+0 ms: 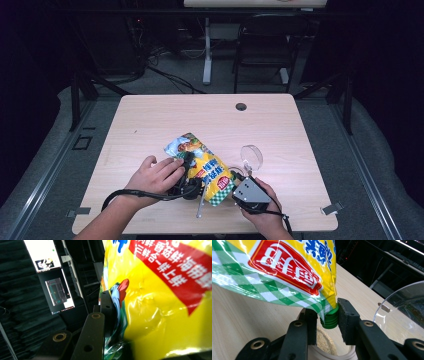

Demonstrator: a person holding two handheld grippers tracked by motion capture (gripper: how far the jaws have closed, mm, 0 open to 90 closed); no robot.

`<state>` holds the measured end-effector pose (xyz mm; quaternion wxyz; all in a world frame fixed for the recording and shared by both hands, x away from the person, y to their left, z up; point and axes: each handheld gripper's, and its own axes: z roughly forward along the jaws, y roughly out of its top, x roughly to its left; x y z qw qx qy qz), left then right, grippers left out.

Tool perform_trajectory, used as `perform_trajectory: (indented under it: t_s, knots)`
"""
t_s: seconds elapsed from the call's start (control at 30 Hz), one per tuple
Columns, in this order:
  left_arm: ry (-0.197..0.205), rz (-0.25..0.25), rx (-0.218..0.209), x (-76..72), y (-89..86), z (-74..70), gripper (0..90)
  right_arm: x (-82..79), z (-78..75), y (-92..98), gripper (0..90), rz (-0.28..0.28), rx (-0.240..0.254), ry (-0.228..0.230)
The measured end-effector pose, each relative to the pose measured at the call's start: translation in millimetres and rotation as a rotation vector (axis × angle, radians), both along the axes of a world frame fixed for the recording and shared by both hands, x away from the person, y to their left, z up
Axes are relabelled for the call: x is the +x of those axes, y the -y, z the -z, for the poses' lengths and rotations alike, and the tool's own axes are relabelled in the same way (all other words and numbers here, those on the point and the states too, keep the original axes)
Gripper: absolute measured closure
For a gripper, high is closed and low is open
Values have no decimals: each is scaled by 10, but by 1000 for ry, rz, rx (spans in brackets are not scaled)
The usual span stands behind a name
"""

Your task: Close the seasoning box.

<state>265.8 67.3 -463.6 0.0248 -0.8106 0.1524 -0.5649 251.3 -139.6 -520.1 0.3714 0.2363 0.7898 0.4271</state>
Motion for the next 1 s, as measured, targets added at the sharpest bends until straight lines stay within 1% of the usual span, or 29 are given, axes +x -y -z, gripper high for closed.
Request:
perform_trajectory:
  t_s: [0.03,0.07,0.13,0.43,0.57,0.87,0.97,1.0]
  knots:
    - [-1,0,-2,0,-2,1,847,0,0,0,707,0,0,0]
    - [-1,-4,7,-1,-3,-2,847,0,-1,0,707,0,0,1]
    - [-8,-4,3,3,-9,0,847,0,-1,2,706,0,-1,0]
    - [-48,-13,-49,27,-35,25,847,-1,-3,4,706,3,4,2]
    - [-53,-15,-61,30,-43,39,849,1,-4,6,706,5,3,1]
    - [-84,-26,-99,44,-76,63,850,0,-4,5,705,3,5,3]
    - [-97,-30,-112,50,-86,76,851,0,-5,6,704,2,6,3]
    - [-113,-44,-110,46,-84,75,851,1,-4,6,703,3,6,3]
